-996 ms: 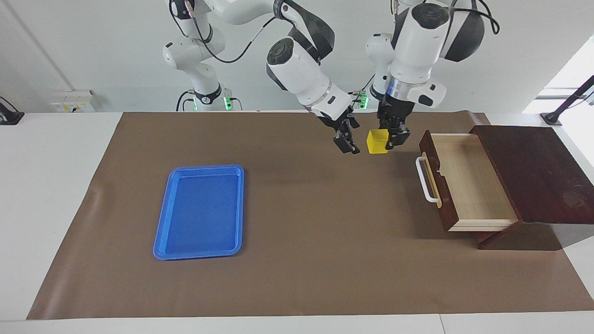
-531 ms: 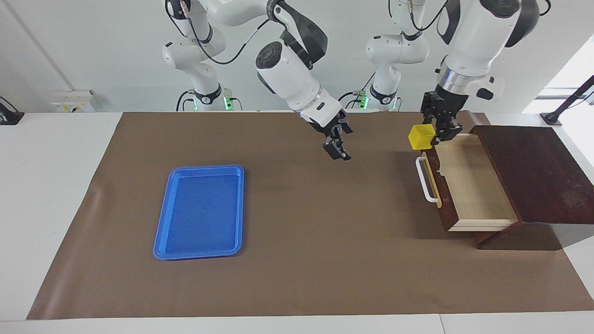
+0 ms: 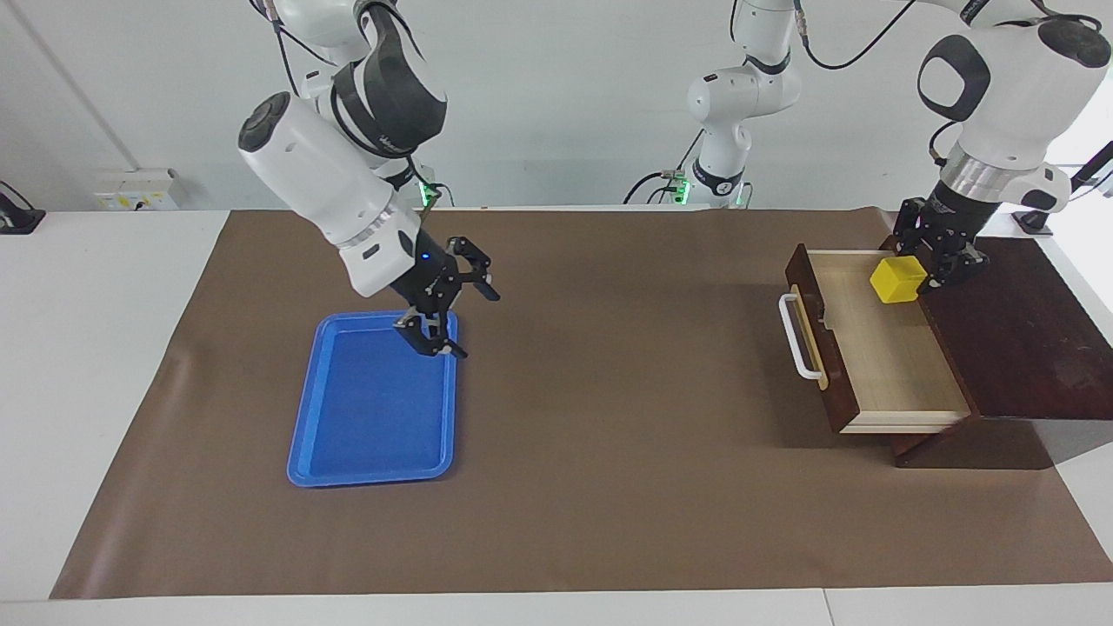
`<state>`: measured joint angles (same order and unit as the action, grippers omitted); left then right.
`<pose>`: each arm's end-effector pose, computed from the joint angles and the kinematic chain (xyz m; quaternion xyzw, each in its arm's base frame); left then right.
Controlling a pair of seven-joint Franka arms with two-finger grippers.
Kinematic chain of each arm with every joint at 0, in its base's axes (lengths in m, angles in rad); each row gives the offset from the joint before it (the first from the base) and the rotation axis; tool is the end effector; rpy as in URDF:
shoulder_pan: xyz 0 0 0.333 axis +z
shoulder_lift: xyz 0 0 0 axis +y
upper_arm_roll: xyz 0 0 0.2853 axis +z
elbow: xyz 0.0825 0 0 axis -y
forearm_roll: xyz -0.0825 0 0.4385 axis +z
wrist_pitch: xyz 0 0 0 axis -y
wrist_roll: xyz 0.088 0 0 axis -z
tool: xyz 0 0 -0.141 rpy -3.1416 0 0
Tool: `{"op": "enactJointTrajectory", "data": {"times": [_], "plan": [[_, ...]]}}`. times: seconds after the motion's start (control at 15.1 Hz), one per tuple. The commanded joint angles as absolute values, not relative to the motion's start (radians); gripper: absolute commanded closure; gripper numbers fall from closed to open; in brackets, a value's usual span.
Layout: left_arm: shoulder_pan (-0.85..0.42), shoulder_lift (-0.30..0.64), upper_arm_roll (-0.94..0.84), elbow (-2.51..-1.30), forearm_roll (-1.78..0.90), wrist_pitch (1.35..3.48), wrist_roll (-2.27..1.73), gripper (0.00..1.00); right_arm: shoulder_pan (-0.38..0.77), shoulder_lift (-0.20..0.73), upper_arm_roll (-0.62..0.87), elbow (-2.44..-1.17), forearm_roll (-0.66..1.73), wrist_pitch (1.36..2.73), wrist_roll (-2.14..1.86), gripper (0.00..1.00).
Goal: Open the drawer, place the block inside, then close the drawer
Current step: 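Lower the block into the drawer with the left gripper while the right gripper withdraws, then push the drawer closed with the left gripper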
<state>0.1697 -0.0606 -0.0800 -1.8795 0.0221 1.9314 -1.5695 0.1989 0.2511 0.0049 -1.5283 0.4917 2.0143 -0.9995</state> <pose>0.6111 0.0567 0.4648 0.6765 0.7342 0.0502 0.0283 0.6941 0.1864 0.4725 -0.8382 -0.4807 -0.1943 0.1691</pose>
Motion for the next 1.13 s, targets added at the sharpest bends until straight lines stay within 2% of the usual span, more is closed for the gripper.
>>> {"op": "enactJointTrajectory", "data": {"times": [0.0, 0.33, 0.4, 0.46, 0.53, 0.73, 0.86, 0.93, 1.06], "plan": [[0.181, -0.101, -0.084, -2.002, 0.025, 2.037, -1.525, 1.00, 0.132, 0.209, 0.017, -1.540, 0.419, 1.962, -0.977, 0.00], [0.180, -0.107, -0.084, -2.120, 0.025, 2.132, -1.477, 1.00, 0.057, 0.103, 0.017, -1.539, 0.234, 1.792, -0.777, 0.00], [0.186, -0.106, -0.084, -2.123, 0.025, 2.134, -1.476, 0.86, 0.046, 0.082, 0.017, -1.539, 0.221, 1.751, -0.722, 0.00], [0.187, -0.106, -0.084, -2.118, 0.025, 2.132, -1.473, 0.55, 0.025, 0.055, 0.015, -1.539, 0.218, 1.694, -0.647, 0.00], [0.187, -0.106, -0.084, -2.118, 0.026, 2.129, -1.474, 0.01, 0.015, 0.032, 0.015, -1.539, 0.213, 1.651, -0.594, 0.00], [0.180, -0.100, -0.084, -2.054, 0.025, 2.102, -1.500, 0.00, 0.008, -0.026, 0.015, -1.536, 0.103, 1.554, -0.413, 0.00], [0.172, -0.072, -0.087, -1.937, 0.017, 1.984, -1.573, 0.00, 0.009, -0.058, 0.008, -1.539, 0.052, 1.491, -0.298, 0.00], [0.155, -0.045, -0.097, -1.886, 0.011, 1.947, -1.635, 0.00, 0.012, -0.073, -0.003, -1.542, 0.029, 1.458, -0.251, 0.00], [0.066, -0.040, -0.095, -1.881, 0.008, 1.960, -1.729, 0.00, 0.018, -0.097, -0.008, -1.554, -0.024, 1.425, -0.174, 0.00]]}}
